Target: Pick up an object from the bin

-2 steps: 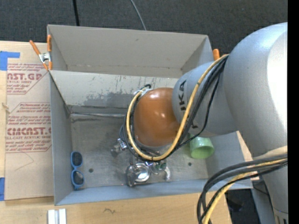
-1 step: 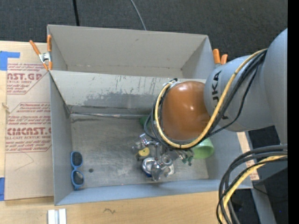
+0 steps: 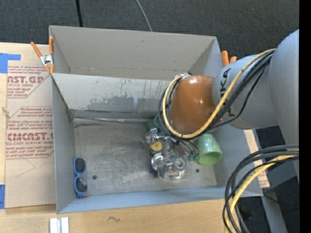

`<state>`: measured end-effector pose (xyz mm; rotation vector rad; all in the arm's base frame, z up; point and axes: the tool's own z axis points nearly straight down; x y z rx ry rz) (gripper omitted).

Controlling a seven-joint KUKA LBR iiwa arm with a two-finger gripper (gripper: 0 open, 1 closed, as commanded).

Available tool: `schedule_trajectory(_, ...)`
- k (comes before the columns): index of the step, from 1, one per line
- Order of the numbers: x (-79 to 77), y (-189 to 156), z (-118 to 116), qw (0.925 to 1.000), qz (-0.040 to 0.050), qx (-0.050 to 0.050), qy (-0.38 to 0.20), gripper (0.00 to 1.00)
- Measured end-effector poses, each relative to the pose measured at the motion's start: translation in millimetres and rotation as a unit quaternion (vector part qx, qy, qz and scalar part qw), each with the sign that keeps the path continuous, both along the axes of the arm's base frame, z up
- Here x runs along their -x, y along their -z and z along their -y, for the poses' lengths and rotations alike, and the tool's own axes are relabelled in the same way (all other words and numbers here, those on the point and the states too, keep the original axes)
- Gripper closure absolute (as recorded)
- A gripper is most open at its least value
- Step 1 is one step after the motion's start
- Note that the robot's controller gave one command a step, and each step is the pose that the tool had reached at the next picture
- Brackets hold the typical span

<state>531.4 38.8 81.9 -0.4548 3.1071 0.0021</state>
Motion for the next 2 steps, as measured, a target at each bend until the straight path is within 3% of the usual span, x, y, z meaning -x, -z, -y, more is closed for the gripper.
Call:
schedule_trajectory(1, -35.9, 10, 37, 0.9874, -0.0028, -0.001, 0.158, 0.0)
schedule_trajectory(2, -22.1, 10, 90, 0.9642, 0.0006, -0.001, 0.265, 0.0)
